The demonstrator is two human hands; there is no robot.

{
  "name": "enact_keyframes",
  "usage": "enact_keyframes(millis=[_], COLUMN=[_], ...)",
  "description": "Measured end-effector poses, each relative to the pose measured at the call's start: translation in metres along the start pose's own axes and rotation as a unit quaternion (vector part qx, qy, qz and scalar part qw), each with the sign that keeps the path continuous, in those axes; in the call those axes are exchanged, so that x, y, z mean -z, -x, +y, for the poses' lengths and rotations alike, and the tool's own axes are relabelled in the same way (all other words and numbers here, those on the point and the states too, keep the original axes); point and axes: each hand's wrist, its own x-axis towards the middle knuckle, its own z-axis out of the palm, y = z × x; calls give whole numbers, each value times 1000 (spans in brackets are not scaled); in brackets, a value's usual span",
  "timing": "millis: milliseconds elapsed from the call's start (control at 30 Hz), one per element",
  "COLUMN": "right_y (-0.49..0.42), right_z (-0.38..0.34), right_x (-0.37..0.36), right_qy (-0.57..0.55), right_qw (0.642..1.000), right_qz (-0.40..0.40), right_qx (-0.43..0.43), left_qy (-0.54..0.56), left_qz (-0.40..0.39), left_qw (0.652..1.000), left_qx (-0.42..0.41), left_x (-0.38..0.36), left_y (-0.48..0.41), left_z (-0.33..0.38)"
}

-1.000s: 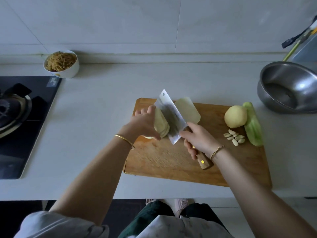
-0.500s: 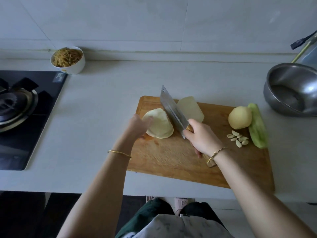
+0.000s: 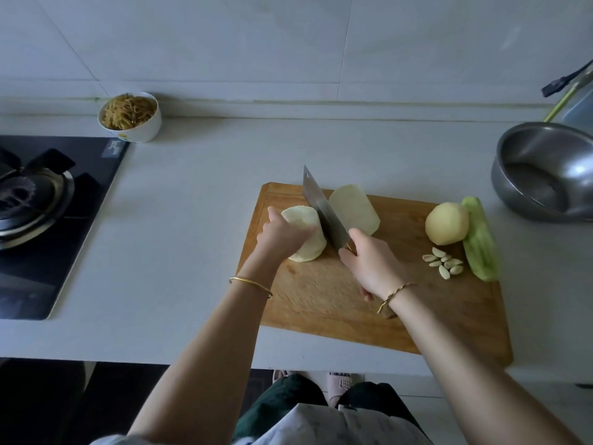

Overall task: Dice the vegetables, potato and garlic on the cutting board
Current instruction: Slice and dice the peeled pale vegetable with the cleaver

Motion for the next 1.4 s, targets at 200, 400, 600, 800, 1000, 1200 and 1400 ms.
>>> enact_keyframes(millis=[200,400,600,800,1000,1200,1400], right_y=[7,2,0,5,9,14,-8], right_z=[4,12,13,16,26,29,7], right_x=[-7,5,2,-4,4,9,8], right_qy=[-56,-64,-47,-88,-102,-54,54], right_qw=[998,997,999,995,993,997,996], right_qz=[-37,-31,-17,-36,-52,-41,5], right_qx=[-1,3,-8,-3,21,40,73], left_qy=[-23,-80,-388,-391,-452,-491,-225], left_qz=[-18,-42,4,73,38,19,13], left_qw=[999,993,910,895,848,829,970], left_qx=[-25,-74,-147,-202,-275,-268,-89], left_x=[2,16,-10,-16,7,42,15], left_y=[-3,11,23,16,3,-10,10], left_z=[-3,1,6,-4,-15,-21,-19])
